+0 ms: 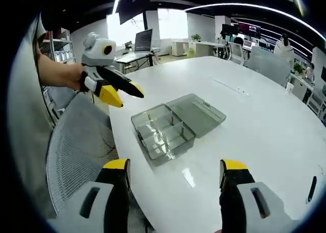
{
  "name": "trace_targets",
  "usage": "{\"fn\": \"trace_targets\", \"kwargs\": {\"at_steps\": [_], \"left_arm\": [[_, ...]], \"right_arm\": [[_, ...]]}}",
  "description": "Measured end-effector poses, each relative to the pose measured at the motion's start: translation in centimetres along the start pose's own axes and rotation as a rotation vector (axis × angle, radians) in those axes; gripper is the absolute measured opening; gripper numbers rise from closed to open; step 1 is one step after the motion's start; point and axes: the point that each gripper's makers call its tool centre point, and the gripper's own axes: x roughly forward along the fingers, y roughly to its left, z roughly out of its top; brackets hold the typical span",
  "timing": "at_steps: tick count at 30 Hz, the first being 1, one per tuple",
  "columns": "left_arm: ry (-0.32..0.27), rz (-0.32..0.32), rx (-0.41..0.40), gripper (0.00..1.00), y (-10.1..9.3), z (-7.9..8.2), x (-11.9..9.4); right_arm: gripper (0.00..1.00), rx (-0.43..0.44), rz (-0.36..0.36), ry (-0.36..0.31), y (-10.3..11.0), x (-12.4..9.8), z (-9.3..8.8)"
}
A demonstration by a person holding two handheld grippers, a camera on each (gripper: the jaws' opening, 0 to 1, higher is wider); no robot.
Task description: Insert the divider into the dual guide fixture by aligning both edges with the guide slots and pushing it downward to the bottom, including one-sided entry, uneven engagement, binding, and posture correction.
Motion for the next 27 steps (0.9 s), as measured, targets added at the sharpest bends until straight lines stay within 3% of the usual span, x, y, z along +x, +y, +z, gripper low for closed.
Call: {"fn": "trace_targets", "kwargs": {"at_steps": [27], "left_arm": [[-0.005,-0.057,0.140,0.49,-1.7,0.0,-0.1]], "right_arm": [[0.63,-0.033,-0.071,0.179,-6.2,-1.2,-6.7]]}}
